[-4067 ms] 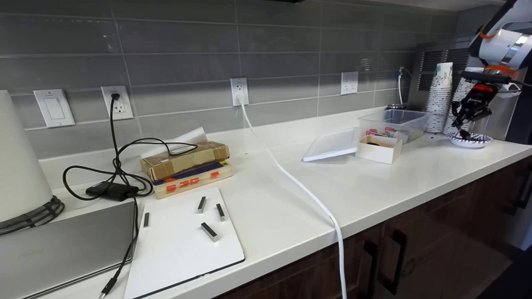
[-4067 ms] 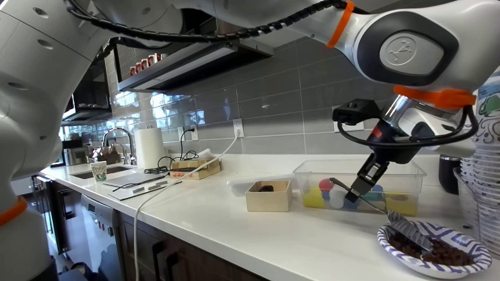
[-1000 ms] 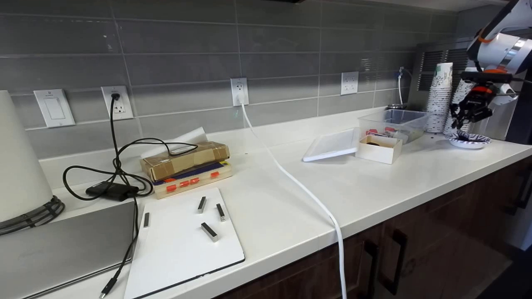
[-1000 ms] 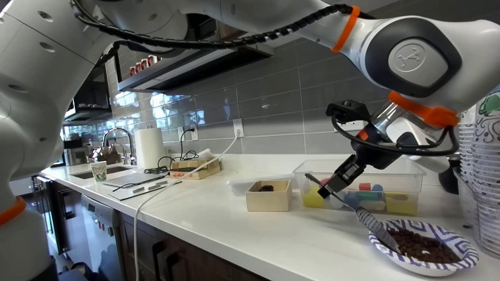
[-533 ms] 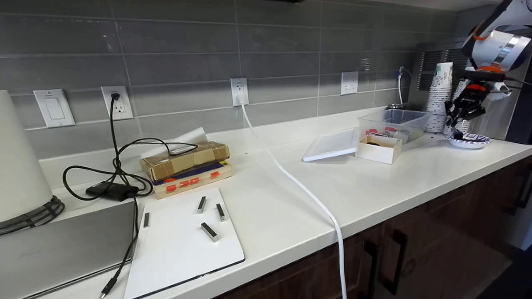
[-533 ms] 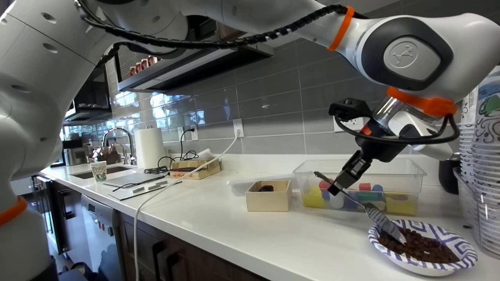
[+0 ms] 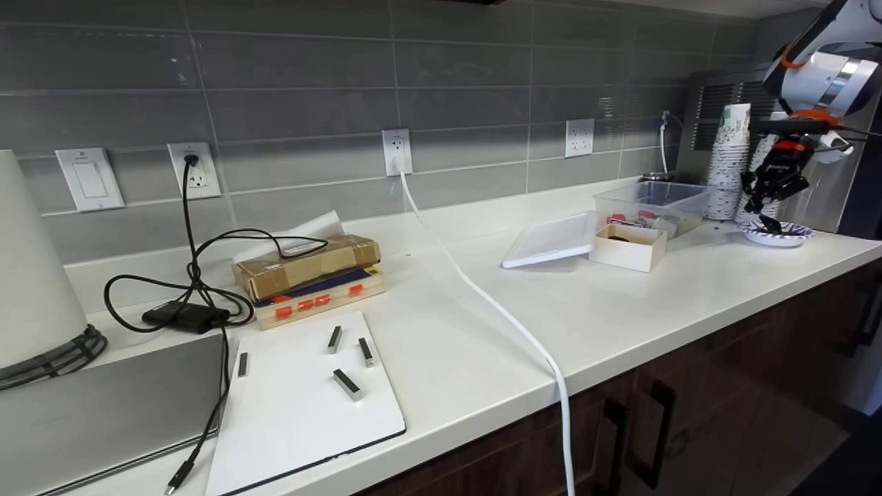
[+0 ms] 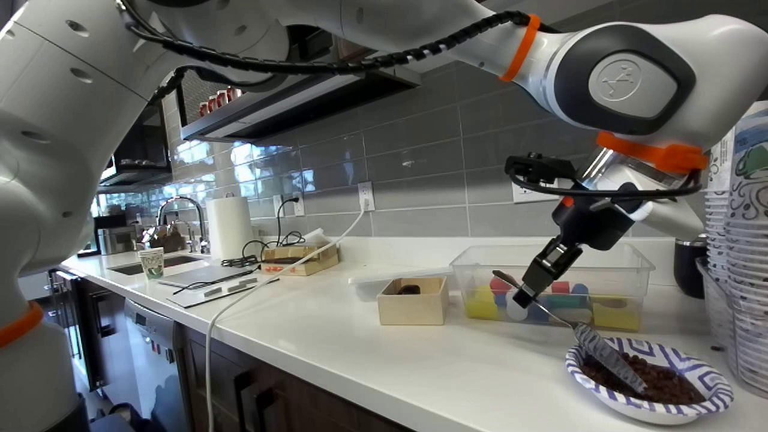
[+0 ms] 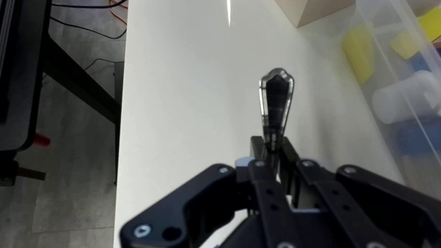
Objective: Use the silver spatula to stir the contents of the white plate on the right
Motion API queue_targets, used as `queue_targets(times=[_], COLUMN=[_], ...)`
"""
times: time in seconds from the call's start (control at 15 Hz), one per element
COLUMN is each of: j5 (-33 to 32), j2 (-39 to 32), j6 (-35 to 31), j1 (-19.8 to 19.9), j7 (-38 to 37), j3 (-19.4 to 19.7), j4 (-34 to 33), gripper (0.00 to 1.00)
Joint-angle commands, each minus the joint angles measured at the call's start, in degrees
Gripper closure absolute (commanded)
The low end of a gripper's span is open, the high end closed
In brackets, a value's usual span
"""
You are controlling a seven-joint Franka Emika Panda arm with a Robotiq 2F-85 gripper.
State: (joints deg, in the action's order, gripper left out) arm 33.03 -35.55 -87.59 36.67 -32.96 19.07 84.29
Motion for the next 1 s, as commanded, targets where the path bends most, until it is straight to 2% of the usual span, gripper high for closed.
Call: queue_targets(times=[0.0,0.33,0.87,0.93], j5=[-1.6,-4.3,-7.6,-7.6], j2=[1.3,0.0,-1.5,-1.6], j6=[-6.6,-12.9,-16.4,-16.4], j1=[-2.7,-4.8,-8.2,-8.2], j7=[-3.8,-7.2,-11.1,-11.1], j3=[1.3,0.9,1.1,0.9], j4=[2.0,2.9,4.1,4.1], gripper=[0.97,0.97,0.97,0.81])
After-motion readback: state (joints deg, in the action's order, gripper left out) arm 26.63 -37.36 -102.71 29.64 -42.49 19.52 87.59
